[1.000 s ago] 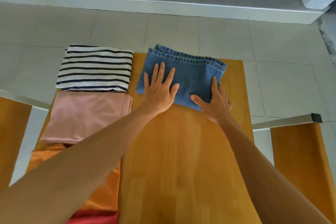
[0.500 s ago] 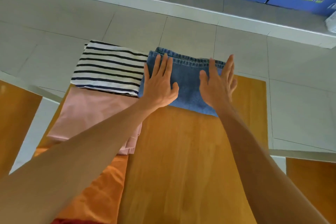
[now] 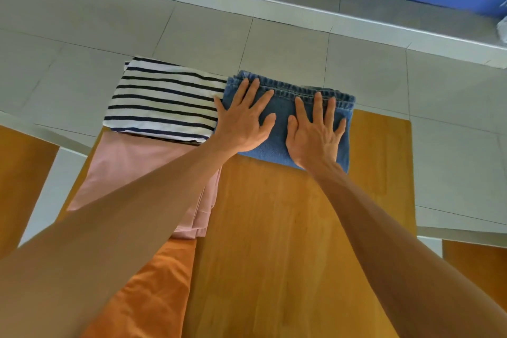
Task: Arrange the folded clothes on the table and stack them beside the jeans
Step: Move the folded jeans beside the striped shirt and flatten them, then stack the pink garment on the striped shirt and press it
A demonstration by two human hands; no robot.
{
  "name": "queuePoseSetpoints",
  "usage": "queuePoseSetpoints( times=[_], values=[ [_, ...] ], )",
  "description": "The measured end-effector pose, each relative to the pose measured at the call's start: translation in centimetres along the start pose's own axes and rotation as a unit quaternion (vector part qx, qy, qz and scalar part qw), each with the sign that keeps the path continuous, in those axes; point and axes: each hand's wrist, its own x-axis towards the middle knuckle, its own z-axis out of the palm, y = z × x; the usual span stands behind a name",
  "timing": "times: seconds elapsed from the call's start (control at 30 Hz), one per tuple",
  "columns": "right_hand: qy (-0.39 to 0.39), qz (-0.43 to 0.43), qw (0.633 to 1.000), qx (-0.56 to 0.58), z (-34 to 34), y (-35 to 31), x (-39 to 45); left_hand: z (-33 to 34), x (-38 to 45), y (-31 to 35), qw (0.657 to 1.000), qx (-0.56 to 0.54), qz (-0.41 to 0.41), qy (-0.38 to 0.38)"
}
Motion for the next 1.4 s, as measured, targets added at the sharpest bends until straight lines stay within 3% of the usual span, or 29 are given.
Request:
queuePoseSetpoints(
  times=[0.2, 0.37, 0.63, 0.8, 0.97, 1.2, 1.4],
  values=[
    [-0.027, -0.008, 1.000, -0.002, -0.7, 0.1, 0.0, -2.0, -0.7, 1.2, 0.999, 0.007, -0.016, -0.043],
    [-0.083, 0.005, 0.996, 0.015, -2.1, -0.4, 0.4, -3.9, -5.9, 2.6, 0.996, -0.070, -0.029, -0.037],
    [0.061, -0.049, 0.978, 0.191, -4.2, -7.8, -7.8, -6.2, -15.5, -2.7, 0.974, -0.175, -0.138, 0.049],
    [0.002, -0.078, 0.958, 0.277, -3.0, -11.4, -13.4, -7.8, -20.8, -6.0, 0.954, -0.192, -0.220, 0.073],
    [-0.079, -0.022, 0.958, 0.275, -2.4, -13.1, -17.8, -9.6, -25.7, -8.9, 0.928, -0.229, -0.278, 0.094],
    [-0.143, 0.072, 0.973, 0.166, -2.4, -15.7, -18.4, -11.3, -28.0, -15.5, 0.908, -0.238, -0.337, 0.073],
    [-0.211, 0.210, 0.893, 0.337, -0.4, -18.1, -16.9, -9.9, -26.1, -19.9, 0.906, -0.268, -0.327, 0.021]
  ],
)
